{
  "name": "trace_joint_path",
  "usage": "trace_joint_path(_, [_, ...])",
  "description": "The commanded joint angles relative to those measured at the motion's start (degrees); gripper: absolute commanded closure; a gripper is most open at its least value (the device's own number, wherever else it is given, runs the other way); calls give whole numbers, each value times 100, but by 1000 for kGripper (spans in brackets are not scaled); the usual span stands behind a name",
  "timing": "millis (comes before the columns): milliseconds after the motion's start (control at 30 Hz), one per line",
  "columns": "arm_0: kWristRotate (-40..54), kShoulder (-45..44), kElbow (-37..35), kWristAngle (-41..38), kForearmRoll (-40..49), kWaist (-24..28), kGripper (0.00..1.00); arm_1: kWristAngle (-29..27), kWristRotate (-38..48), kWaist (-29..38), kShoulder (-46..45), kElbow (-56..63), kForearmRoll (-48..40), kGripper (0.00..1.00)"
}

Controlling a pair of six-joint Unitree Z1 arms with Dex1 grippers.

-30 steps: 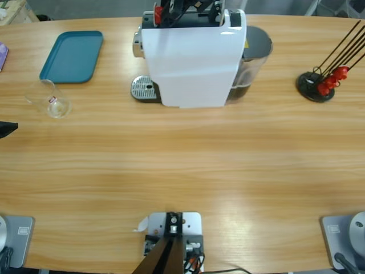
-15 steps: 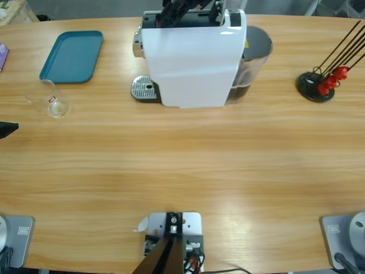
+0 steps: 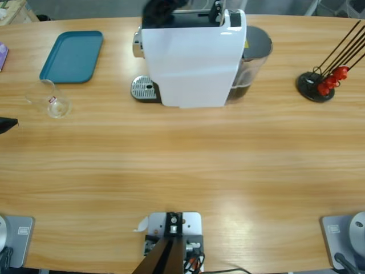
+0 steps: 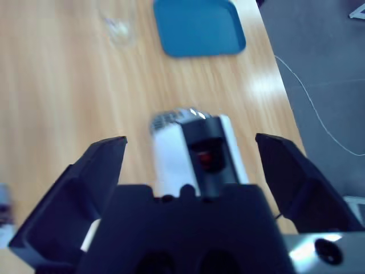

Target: Pour coffee

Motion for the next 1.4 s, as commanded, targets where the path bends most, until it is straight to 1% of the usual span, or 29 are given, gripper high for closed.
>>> trace_joint_path(33, [-732,422,-278,483,402,21,9,-54,2740,489,-1207,1037,23,36])
trace_joint_path(133, [-960,499,-313,418,460,21,9,-174,3946,665,-1535,1479,23,36])
trace_joint_path(233, [-1011,383,-308,473,456,21,4,-499,5039,779,-1852,1974,23,36])
trace_joint_path(300, [-1011,263,-271,522,465,21,4,-497,5522,779,-2096,2359,15,26])
trace_joint_path(333, [-1016,214,-250,522,485,21,4,-596,5668,779,-2289,2598,6,18])
trace_joint_path(433, [-1020,146,-234,522,664,21,4,-1519,6083,779,-2796,3040,-230,31])
trace_joint_path(467, [-1022,139,-221,522,715,23,4,-1772,6092,779,-2910,3134,-400,109])
trace_joint_path(500, [-1025,146,-213,520,764,21,4,-1953,6097,777,-2952,3152,-423,216])
trace_joint_path(533, [-1029,153,-207,506,790,23,4,-2166,6097,770,-2956,3157,-399,262])
trace_joint_path(567, [-1029,149,-214,483,799,21,4,-2382,6097,770,-2952,3178,-377,358])
trace_joint_path(600, [-1029,133,-223,473,799,21,4,-2542,6103,767,-2942,3203,-383,471])
trace_joint_path(633, [-1029,95,-225,464,801,21,4,-2684,6106,742,-2910,3203,-413,636])
trace_joint_path(667, [-1029,75,-220,459,815,26,4,-2781,6106,668,-2845,3177,-472,704])
trace_joint_path(733, [-1045,49,-197,404,826,26,4,-2784,6335,415,-2729,3161,-789,688])
trace_joint_path(800, [-1087,10,-169,385,826,23,4,-2691,6978,83,-2685,3192,-1170,675])
trace_joint_path(833, [-1097,-18,-158,379,826,24,4,-2668,7233,-70,-2662,3210,-1348,717])
trace_joint_path(867, [-1099,-32,-155,358,826,21,4,-2672,7301,-193,-2602,3207,-1515,917])
trace_joint_path(900, [-1099,-41,-158,328,826,21,4,-2728,7293,-291,-2490,3138,-1566,1000])
trace_joint_path(1067, [-1099,-55,-243,311,887,23,4,-2886,7266,-464,-2184,3096,-1383,1000])
trace_joint_path(1133, [-1099,-30,-244,292,905,24,4,-2862,7277,-497,-1955,2967,-1374,1000])
trace_joint_path(1233, [-1099,-14,-292,286,989,23,4,-2677,7537,-571,-1616,2660,-1327,1000])
trace_joint_path(1333, [-1103,-7,-302,284,1070,21,4,-2705,7697,-618,-1247,1966,-817,1000])
trace_joint_path(1400, [-1108,-48,-260,284,1080,23,4,-2730,7730,-618,-1115,1783,-741,1000])
